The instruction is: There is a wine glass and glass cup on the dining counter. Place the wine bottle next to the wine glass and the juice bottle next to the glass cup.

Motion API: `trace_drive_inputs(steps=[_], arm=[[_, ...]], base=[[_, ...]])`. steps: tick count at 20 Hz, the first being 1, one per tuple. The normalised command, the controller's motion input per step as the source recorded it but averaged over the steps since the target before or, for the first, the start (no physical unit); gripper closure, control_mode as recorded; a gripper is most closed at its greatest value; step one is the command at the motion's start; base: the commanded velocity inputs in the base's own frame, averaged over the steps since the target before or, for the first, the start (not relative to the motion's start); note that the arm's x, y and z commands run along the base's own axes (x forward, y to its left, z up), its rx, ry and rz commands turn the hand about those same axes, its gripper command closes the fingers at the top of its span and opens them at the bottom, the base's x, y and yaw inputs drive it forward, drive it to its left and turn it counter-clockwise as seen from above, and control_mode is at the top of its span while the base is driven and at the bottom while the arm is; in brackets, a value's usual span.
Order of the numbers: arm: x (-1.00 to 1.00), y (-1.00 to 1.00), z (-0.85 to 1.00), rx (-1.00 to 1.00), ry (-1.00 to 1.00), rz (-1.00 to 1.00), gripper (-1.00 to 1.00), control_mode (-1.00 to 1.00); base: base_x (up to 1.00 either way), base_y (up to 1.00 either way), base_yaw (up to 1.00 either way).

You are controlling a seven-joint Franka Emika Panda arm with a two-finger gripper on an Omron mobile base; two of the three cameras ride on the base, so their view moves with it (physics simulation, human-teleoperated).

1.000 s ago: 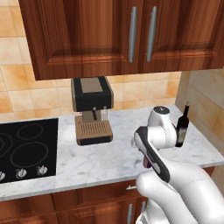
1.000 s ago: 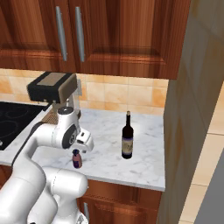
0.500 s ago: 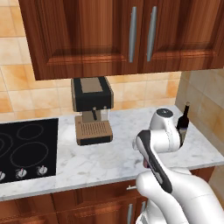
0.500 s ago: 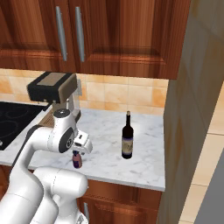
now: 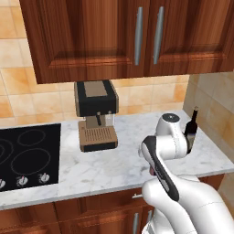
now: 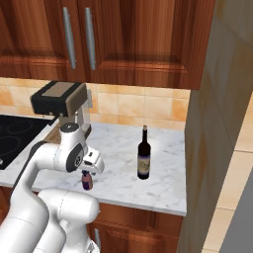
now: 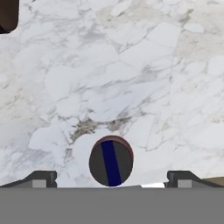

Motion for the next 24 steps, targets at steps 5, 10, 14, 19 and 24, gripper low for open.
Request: trace_drive_inputs(steps=[5,10,14,19,24], arm=[[0.0,0.0,-0.32,0.0,0.0,0.0,-1.0,-1.0],[0.0,0.0,-0.33,0.0,-0.01,0.0,-1.0,-1.0],[0.0,0.0,-0.33,0.0,0.0,0.01,-1.0,-1.0],[0.0,0.0,-0.35,0.0,0.0,0.03,-1.0,-1.0],[0.01,0.0,-0.34,0.0,0.0,0.03,-1.0,-1.0]], base=[[0.0,0.0,0.0],[0.0,0.0,0.0],[0.0,0.0,0.0],[0.0,0.0,0.0],[0.0,0.0,0.0]])
